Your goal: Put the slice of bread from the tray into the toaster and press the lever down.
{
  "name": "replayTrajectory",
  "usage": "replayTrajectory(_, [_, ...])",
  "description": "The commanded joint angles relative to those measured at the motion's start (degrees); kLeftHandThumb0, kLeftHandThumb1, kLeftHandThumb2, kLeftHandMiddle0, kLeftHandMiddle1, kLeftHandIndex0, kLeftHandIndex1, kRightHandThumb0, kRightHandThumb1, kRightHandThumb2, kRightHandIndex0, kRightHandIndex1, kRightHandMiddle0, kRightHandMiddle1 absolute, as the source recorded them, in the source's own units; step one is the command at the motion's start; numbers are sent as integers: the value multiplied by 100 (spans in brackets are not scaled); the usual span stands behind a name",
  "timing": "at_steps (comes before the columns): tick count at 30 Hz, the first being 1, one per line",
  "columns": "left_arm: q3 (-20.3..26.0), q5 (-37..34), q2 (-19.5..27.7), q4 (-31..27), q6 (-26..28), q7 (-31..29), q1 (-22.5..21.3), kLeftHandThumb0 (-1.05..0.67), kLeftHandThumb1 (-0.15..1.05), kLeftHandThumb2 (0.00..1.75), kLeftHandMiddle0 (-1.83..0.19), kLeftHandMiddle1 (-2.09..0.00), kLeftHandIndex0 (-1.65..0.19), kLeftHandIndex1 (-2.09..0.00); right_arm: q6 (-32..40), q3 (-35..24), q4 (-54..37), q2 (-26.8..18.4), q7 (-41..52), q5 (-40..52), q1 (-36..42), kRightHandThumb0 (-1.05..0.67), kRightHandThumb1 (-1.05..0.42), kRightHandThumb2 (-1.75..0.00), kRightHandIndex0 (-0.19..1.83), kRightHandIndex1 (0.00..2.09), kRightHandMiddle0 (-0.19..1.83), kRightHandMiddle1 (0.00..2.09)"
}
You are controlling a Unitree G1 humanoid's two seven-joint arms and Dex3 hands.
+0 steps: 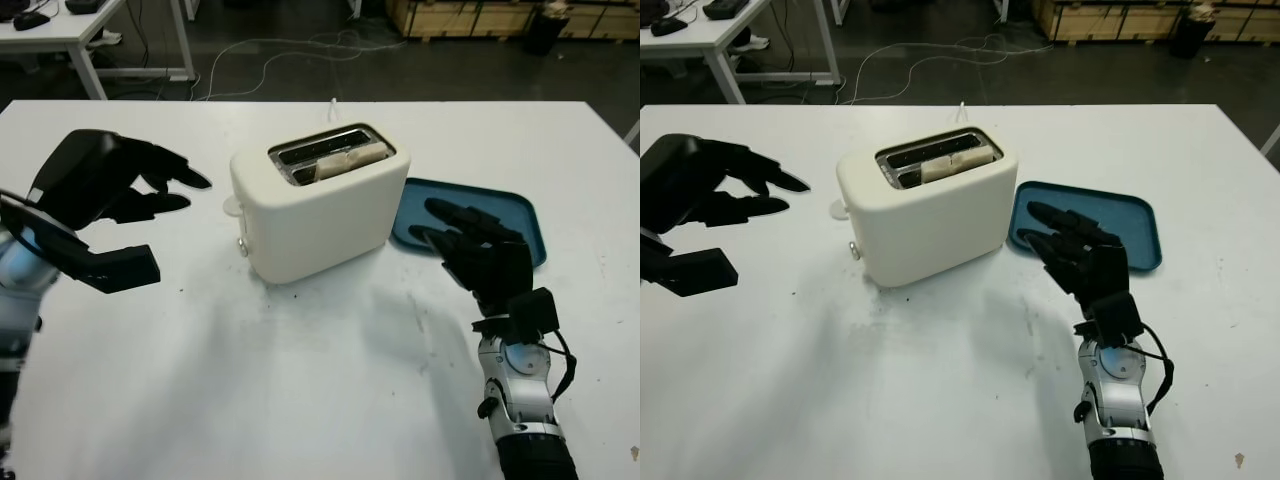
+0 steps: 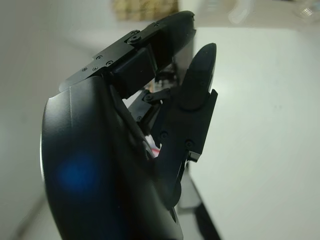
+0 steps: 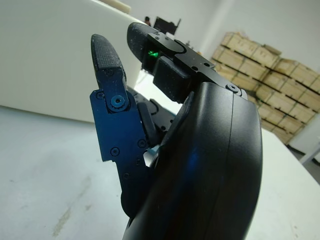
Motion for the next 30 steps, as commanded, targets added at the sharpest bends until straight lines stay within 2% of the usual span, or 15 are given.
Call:
replayTrajectory(1, [-184,84,125,173,-171,-150,-298,-36,85,0,-102,-106,-123,-12,94,-24,25,27,24,1,-87,-47,-87,0,111,5,101,0])
replayTrajectory(4, [-382,278,138,390,-289,-180,-604,-36,82,0,-110,-93,-127,-9,52,-22,51,22,37,-35,-104,-46,-87,0,111,5,101,0])
replayTrajectory(11, [-752,521,39,968,-566,-196,-1115,-31,79,0,-118,-85,-132,-6,21,-38,94,50,61,-30,-117,-46,-87,0,111,4,102,0])
replayTrajectory(17, [-891,613,-38,1480,-842,-30,-1367,-28,78,0,-115,-101,-135,-5,114,-18,42,52,33,-98,-81,-46,-86,0,110,3,102,0])
replayTrajectory(23, [-1011,644,-6,1760,-989,-61,-1515,-26,72,0,-107,-126,-136,-2,126,-24,16,65,28,-151,-63,-47,-87,0,110,2,102,0])
replayTrajectory(26, [-1050,613,-2,1853,-973,-116,-1558,-25,74,0,-100,-141,-133,-1,145,-16,8,73,27,-156,-55,-47,-86,0,110,2,101,0])
replayTrajectory(30, [-1063,595,-25,1908,-1008,-79,-1543,-25,77,1,-96,-144,-128,0,176,-1,-15,60,6,-208,-43,-48,-86,0,110,2,101,0])
